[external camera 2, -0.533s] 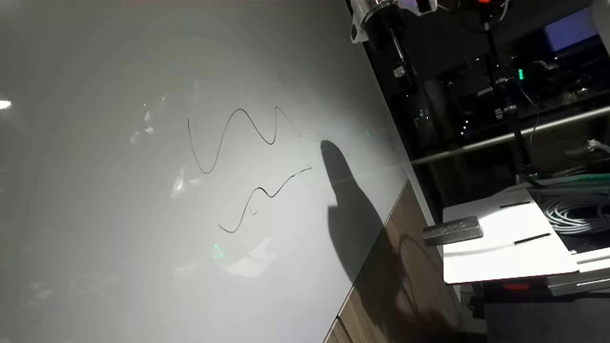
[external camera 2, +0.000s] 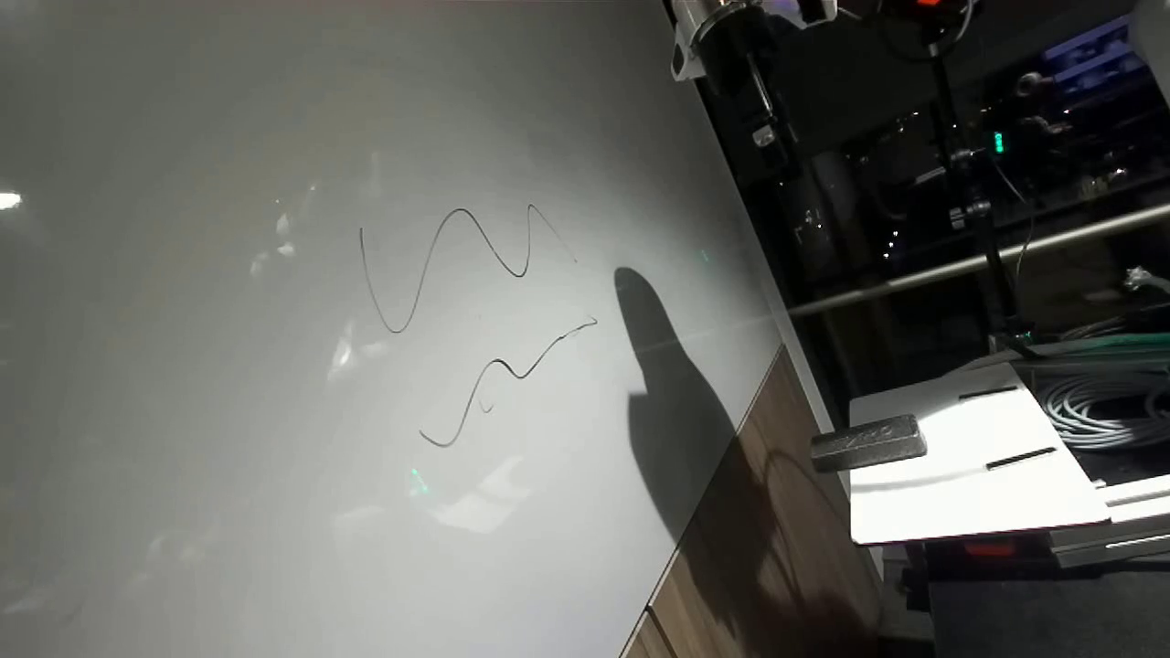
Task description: Use the duster to clean the board
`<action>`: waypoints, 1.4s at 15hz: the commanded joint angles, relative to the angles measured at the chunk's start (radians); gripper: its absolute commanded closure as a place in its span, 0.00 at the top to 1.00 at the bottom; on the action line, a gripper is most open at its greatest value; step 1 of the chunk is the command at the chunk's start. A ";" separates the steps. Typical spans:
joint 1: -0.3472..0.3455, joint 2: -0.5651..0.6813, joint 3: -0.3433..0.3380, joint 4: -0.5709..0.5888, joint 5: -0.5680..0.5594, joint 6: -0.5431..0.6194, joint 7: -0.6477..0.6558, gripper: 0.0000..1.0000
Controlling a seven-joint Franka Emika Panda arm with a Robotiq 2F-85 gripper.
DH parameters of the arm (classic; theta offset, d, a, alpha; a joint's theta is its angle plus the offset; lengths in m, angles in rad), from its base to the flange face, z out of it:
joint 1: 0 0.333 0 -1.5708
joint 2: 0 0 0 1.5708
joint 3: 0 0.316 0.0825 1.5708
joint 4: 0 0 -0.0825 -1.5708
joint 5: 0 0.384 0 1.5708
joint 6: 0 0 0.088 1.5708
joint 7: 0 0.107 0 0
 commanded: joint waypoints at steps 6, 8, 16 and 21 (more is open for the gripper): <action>-0.018 0.002 0.014 0.003 0.008 -0.004 -0.008 1.00; -0.018 0.002 0.014 0.003 0.008 -0.004 -0.008 1.00; -0.018 0.002 0.014 0.003 0.008 -0.004 -0.008 1.00; -0.013 0.000 0.012 -0.004 0.013 -0.001 -0.023 1.00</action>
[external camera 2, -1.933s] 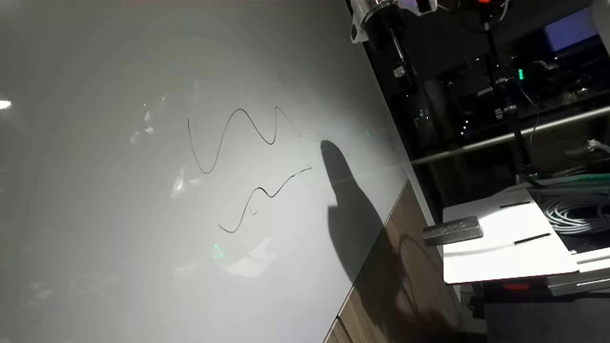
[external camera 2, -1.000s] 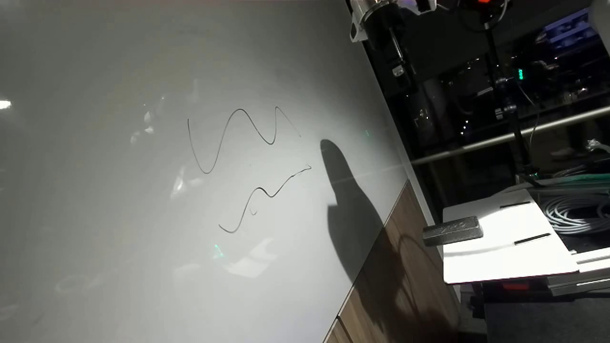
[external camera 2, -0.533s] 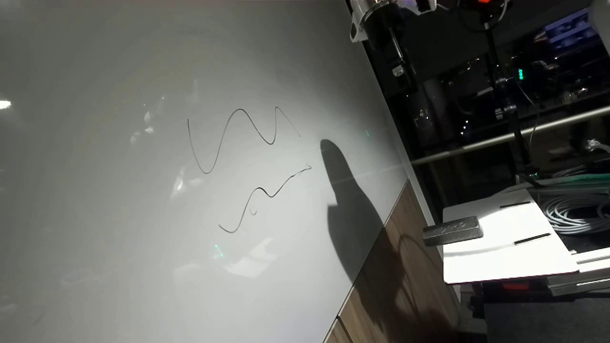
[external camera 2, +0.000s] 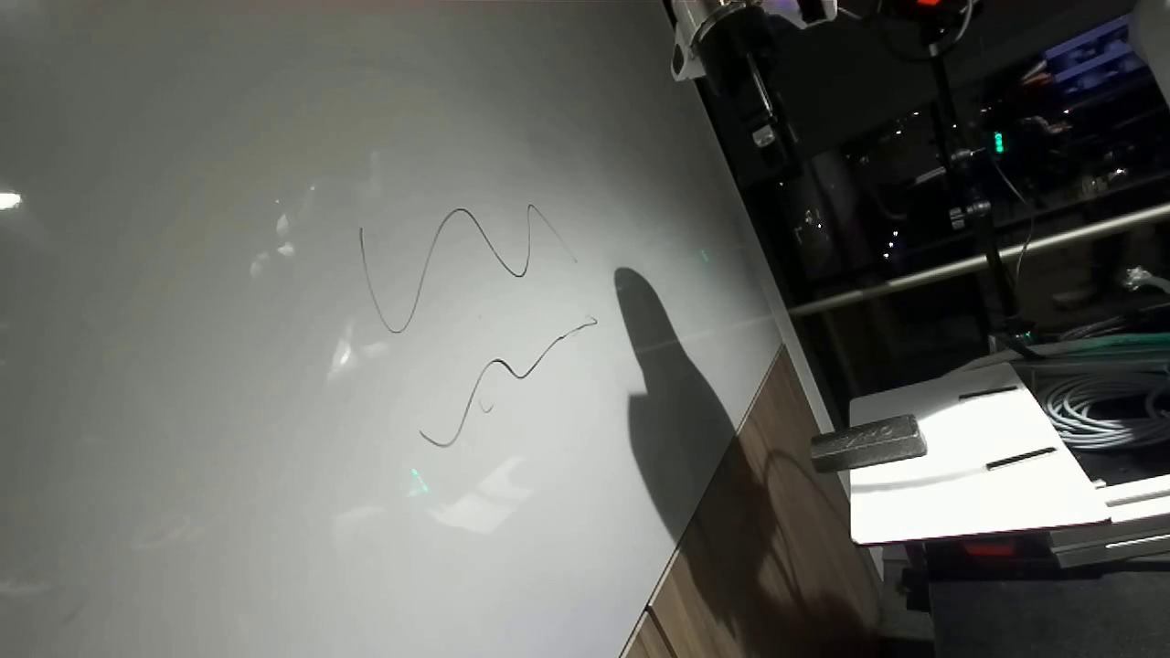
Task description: Use the duster to clean the board
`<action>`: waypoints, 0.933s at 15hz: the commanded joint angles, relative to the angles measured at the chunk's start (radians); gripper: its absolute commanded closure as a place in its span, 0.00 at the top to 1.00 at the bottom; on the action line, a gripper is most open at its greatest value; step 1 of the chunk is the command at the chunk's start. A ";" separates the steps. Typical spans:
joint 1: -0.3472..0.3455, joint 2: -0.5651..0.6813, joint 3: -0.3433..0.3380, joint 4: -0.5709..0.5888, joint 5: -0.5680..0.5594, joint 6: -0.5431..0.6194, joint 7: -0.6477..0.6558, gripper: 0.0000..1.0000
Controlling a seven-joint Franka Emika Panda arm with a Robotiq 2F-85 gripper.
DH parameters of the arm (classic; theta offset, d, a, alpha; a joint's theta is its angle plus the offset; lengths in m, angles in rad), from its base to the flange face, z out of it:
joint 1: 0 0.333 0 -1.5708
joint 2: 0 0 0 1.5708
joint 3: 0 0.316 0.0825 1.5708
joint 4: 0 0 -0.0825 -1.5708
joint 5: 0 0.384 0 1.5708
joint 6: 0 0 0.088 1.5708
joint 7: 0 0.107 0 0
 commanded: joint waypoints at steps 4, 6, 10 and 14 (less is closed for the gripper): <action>0.019 0.022 0.042 -0.031 0.007 0.047 -0.084 1.00; 0.022 0.056 0.069 -0.052 -0.011 0.110 -0.081 1.00; 0.003 0.152 0.097 -0.063 -0.024 0.274 -0.030 1.00; -0.014 0.201 0.136 -0.117 -0.085 0.404 0.071 1.00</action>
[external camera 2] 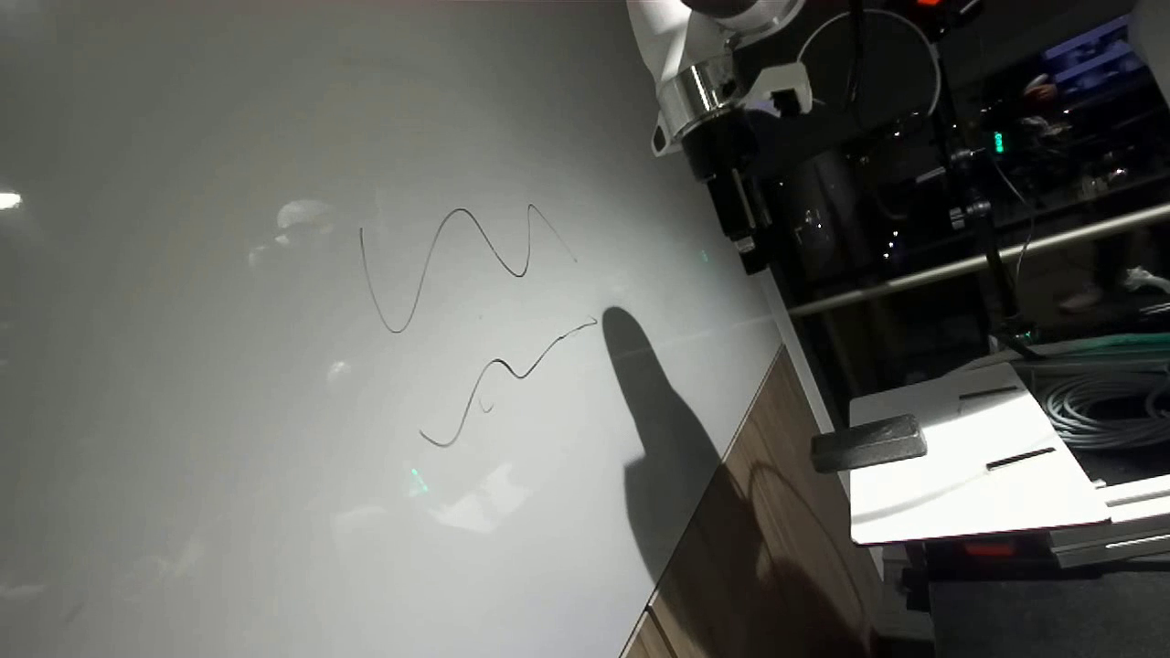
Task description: Use the duster to clean the board
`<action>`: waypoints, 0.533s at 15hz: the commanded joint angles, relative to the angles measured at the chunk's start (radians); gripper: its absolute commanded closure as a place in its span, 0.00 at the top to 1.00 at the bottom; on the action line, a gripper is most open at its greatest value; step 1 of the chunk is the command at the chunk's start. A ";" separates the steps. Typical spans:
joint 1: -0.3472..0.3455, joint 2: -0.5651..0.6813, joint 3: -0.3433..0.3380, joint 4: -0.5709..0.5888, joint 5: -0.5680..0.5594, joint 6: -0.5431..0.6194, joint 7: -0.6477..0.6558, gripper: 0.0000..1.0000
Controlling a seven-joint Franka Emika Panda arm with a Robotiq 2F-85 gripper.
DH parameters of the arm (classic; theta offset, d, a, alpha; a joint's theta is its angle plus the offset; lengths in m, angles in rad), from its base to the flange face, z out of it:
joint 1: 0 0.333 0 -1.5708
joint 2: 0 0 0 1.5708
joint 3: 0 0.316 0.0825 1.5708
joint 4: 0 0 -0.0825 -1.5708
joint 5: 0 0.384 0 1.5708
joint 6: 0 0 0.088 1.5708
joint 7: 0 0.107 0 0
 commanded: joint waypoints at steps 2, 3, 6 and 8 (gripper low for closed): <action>-0.008 0.035 0.051 -0.078 -0.064 0.088 0.115 1.00; -0.008 0.043 0.063 -0.109 -0.082 0.112 0.132 1.00; -0.015 0.057 0.072 -0.173 -0.120 0.159 0.167 1.00; -0.023 0.066 0.066 -0.221 -0.150 0.205 0.168 1.00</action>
